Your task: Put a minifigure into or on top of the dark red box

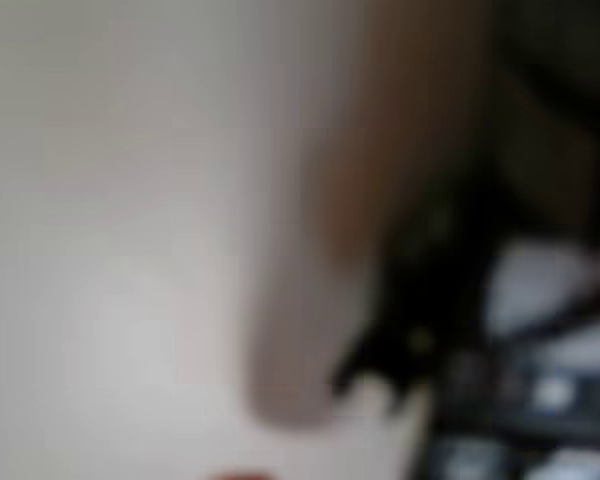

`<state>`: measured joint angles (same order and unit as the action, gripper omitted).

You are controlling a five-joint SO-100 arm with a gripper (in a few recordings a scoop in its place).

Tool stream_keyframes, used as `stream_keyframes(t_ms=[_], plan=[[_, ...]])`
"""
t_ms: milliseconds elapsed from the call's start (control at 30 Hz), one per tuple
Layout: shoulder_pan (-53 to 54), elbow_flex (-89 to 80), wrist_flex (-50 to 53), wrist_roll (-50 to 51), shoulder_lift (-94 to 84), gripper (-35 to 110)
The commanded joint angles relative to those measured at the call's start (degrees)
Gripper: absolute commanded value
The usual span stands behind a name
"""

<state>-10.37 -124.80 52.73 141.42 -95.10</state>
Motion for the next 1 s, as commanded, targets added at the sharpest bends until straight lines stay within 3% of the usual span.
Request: stream_keyframes(t_ms=[0,333,600,700,867,967], plan=[[0.5,1.1,-0.4,-0.4,0.3,18],[3.2,0.4,-4.0,-5.2,3.4,3],[3.7,0.5,-4.0,-6.8,3.6,1],[5.2,2.8,1.7,-10.8,0.3,1],[17.1,15.4,24.0,-28.5,-7.0,1],[27.8,18.5,26.1,-46.7,-12.4,1]])
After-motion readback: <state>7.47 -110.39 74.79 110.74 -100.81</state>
